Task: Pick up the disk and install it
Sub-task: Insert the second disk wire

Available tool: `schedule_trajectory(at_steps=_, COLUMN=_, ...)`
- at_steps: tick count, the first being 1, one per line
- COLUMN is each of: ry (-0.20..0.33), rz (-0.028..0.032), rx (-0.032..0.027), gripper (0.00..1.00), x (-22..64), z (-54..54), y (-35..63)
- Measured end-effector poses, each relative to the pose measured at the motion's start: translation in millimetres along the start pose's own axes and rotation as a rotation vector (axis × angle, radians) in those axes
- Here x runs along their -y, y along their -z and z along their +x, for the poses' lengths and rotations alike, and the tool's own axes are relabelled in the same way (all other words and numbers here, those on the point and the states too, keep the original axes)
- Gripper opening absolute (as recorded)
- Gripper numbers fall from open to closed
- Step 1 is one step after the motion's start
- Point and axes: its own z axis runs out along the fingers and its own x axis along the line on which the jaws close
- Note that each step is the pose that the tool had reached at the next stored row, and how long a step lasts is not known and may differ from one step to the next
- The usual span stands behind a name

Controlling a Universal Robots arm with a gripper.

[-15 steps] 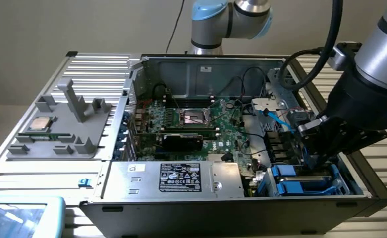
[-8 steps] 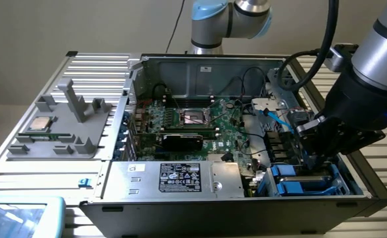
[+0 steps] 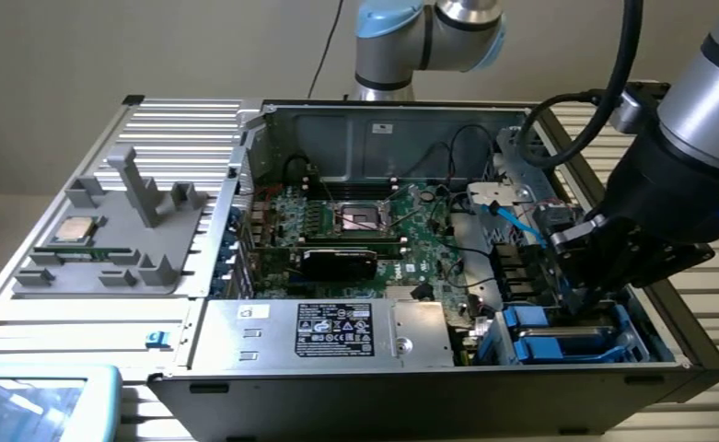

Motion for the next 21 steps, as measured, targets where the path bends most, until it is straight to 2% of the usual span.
schedule_trajectory(at_steps=1, ry=0.000, rz=-0.0006, rx=-0.0031, gripper=0.11, x=0.1, z=0.3, y=2.4)
schedule_trajectory(at_steps=3, ry=-0.001, rz=-0.0002, rx=-0.0054, gripper=0.11, x=0.2, z=0.3, y=9.1)
schedule_trajectory(at_steps=5, ry=0.000, rz=0.0003, rx=-0.0061, gripper=0.11, x=0.0, z=-0.4, y=16.9)
schedule_trajectory(at_steps=7, ry=0.000, rz=0.0004, rx=-0.0069, gripper=0.11, x=0.0, z=-1.3, y=20.6)
schedule_trajectory(at_steps=14, ry=0.003, rz=0.0001, rx=-0.0074, gripper=0.11, x=1.5, z=-16.3, y=21.3)
schedule_trajectory(at_steps=21, ry=0.008, rz=-0.0013, rx=-0.0088, gripper=0.11, x=2.2, z=-18.8, y=10.4)
